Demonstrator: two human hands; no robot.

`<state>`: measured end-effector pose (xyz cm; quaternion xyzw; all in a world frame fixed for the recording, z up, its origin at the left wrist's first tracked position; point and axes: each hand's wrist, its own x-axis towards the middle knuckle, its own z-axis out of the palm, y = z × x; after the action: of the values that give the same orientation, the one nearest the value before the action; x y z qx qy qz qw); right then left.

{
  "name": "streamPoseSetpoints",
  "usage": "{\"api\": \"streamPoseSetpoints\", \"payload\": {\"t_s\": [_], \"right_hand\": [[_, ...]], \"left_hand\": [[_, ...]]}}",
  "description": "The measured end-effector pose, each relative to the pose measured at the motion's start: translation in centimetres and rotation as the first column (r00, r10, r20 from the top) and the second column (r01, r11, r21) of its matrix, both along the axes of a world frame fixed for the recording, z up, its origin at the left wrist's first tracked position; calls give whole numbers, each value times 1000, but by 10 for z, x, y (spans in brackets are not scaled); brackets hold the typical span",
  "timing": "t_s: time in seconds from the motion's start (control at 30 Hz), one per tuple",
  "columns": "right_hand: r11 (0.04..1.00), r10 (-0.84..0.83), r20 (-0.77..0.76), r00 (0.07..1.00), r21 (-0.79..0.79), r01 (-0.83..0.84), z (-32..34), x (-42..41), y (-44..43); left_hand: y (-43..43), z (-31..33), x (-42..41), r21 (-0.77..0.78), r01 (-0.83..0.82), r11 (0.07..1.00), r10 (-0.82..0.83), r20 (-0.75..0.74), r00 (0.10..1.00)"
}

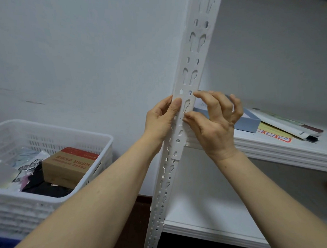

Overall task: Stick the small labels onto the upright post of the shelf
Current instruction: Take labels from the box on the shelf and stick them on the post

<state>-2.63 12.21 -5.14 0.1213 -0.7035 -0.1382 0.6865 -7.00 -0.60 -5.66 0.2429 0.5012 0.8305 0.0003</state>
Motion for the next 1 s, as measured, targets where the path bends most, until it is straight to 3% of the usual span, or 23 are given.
{"api": "streamPoseSetpoints", "payload": {"t_s": [0.7,0.87,1.0], "right_hand": [[996,-54,99,994,-71,61,-9,1,-3],[965,46,103,994,-262,-18,2,12,-8],[883,169,215,962,-467,-51,6,23,-1]], "left_hand": [[1,0,-2,-32,-29,999,29,11,1000],[1,0,-2,-38,-42,998,42,13,999],[2,0,0,-46,-61,997,62,3,998]]}}
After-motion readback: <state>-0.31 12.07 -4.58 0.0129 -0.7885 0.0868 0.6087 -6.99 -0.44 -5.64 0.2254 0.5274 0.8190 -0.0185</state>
